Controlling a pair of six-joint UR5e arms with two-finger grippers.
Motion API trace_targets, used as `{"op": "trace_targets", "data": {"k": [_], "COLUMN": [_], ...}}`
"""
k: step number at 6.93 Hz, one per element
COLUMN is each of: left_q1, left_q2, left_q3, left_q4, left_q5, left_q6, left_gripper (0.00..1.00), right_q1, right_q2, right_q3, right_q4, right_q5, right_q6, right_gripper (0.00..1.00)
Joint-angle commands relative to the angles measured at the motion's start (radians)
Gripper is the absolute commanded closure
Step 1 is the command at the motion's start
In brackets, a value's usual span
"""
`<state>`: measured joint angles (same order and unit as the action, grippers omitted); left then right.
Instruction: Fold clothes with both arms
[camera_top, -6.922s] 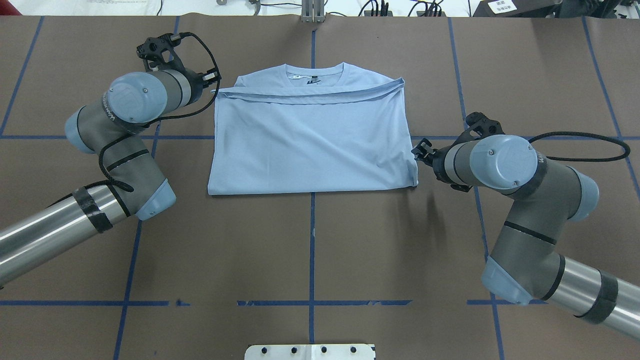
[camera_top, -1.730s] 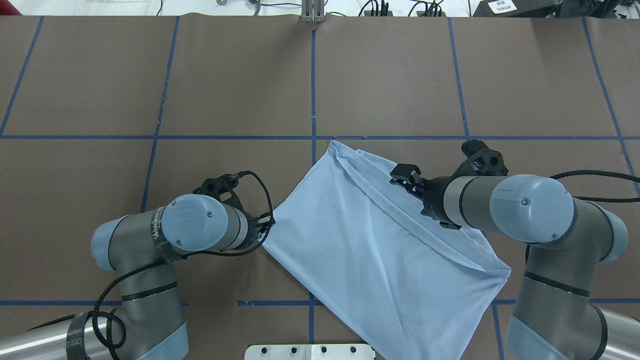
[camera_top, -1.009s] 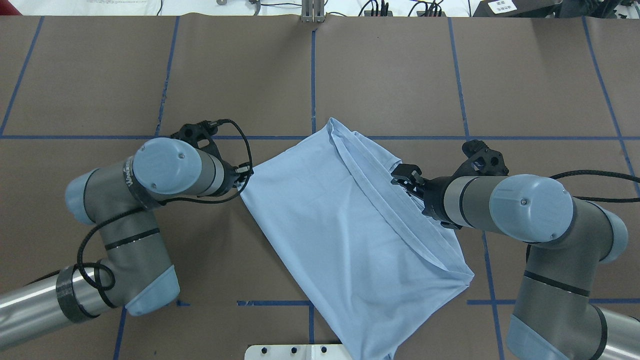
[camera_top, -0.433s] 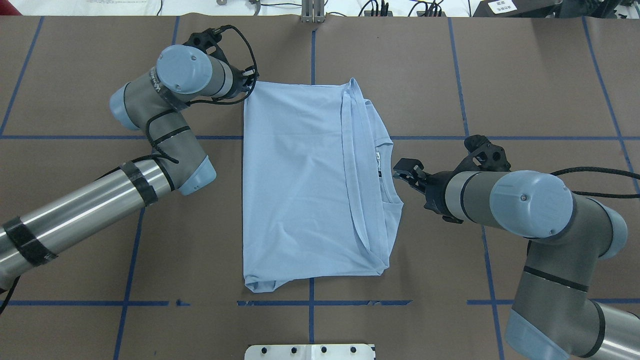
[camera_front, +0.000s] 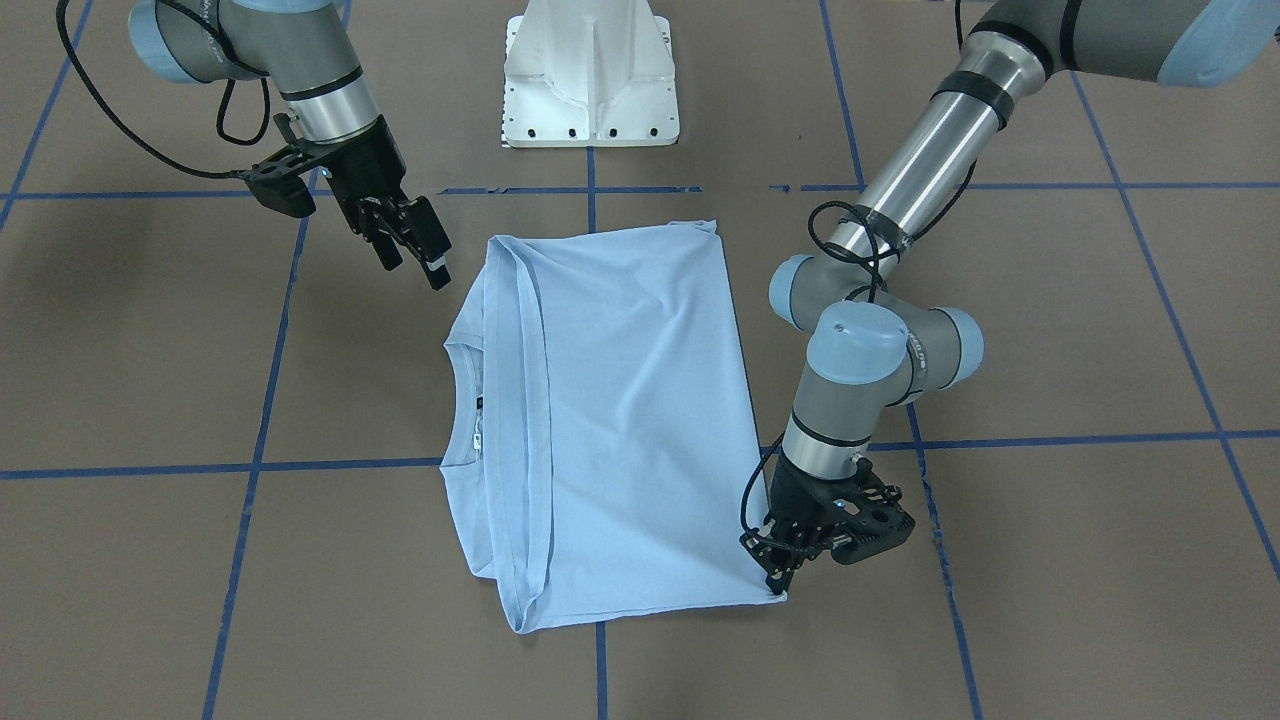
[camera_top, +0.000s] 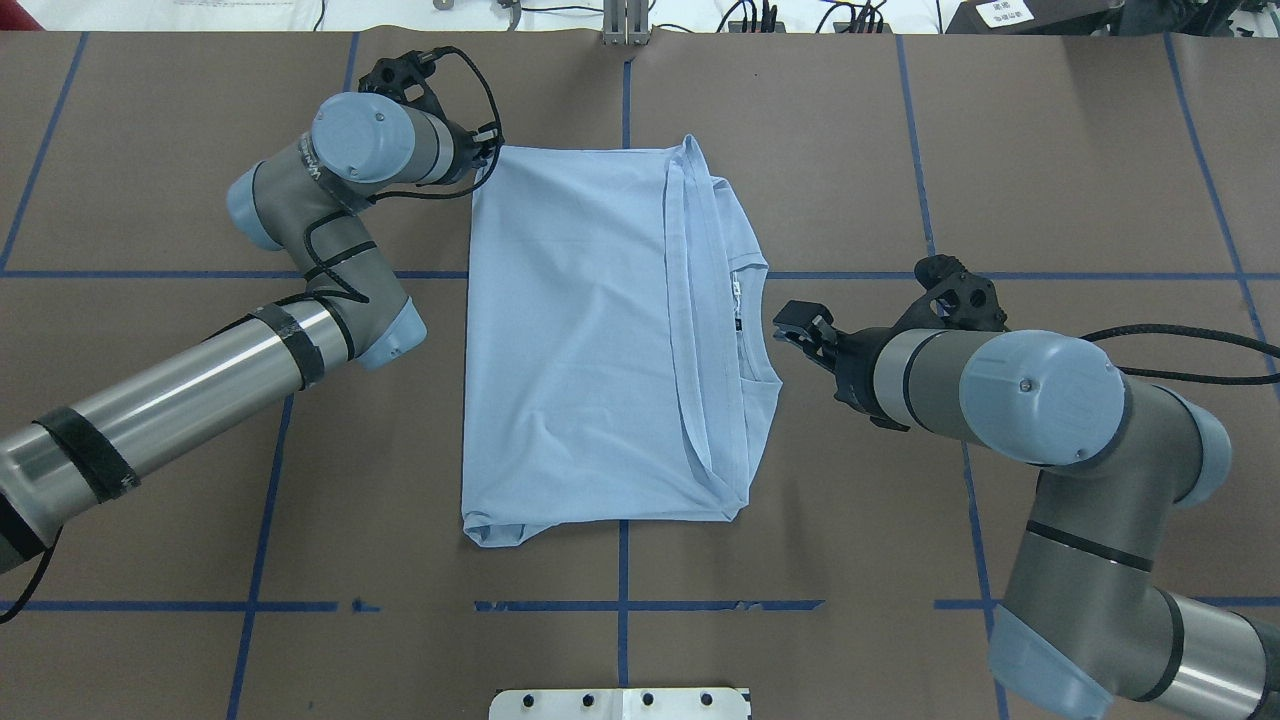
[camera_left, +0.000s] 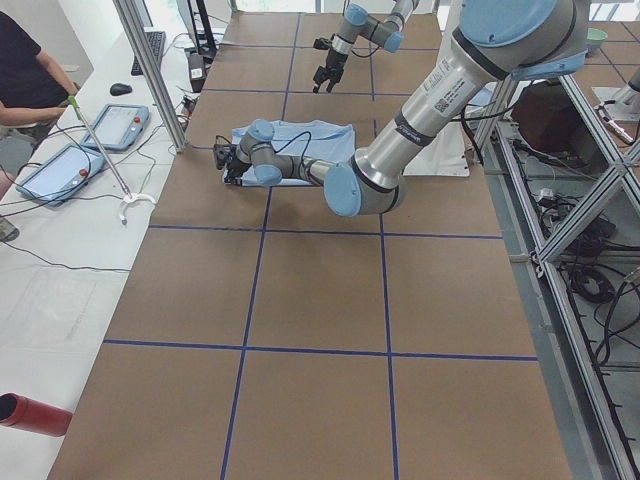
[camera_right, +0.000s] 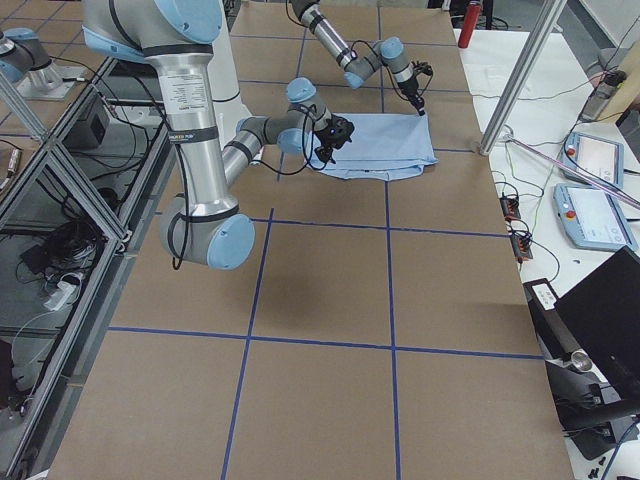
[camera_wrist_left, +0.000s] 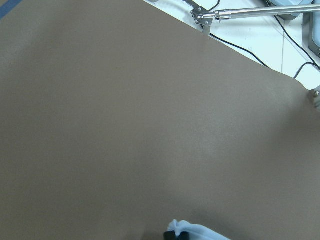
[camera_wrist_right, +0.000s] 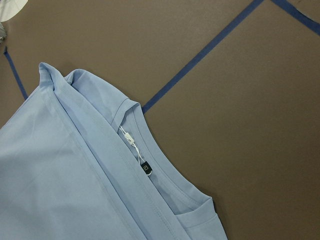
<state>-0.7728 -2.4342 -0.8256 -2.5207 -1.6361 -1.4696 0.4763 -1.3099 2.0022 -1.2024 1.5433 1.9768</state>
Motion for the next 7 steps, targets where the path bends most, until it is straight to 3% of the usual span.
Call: {"op": "trace_targets", "data": {"k": [1,2,3,4,5,6,7], "left_q1": [-0.007,-0.011,-0.016,-0.019,-0.022,-0.023,-0.023], "left_q2": [-0.019,0.007,0.083,0.149,0.214,0.272,0.283], "left_q3": [0.045,-0.046,-0.21,-0.336,-0.457,-0.545,-0.558], "left_q4": [-0.047,-0.04,-0.008,0.034,0.046,0.046,0.046], "left_q5": [-0.001,-0.008,-0.033,-0.115,-0.138,-0.143,-0.152], "left_q6": [0.054,0.049,0.046,0.045,0.045,0.045,0.045], "left_gripper": [0.78,0.63,0.62,0.62,0.61,0.61,0.6], "right_q1": [-0.008,-0.01,-0.011,-0.037,-0.062,-0.111,-0.154], "right_q2": [0.099,0.138,0.156,0.175,0.181,0.173,0.172], "right_q3": [-0.092,-0.117,-0.135,-0.154,-0.151,-0.154,-0.154], "right_q4": [-0.005,-0.008,-0.003,-0.003,-0.008,-0.011,-0.047], "right_q5": [-0.009,-0.008,-0.006,-0.008,0.003,0.0,-0.009], "right_q6": [0.0,-0.001,-0.001,-0.042,-0.143,-0.214,-0.325], "right_gripper": [0.0,0.0,0.18,0.25,0.26,0.31,0.5]}}
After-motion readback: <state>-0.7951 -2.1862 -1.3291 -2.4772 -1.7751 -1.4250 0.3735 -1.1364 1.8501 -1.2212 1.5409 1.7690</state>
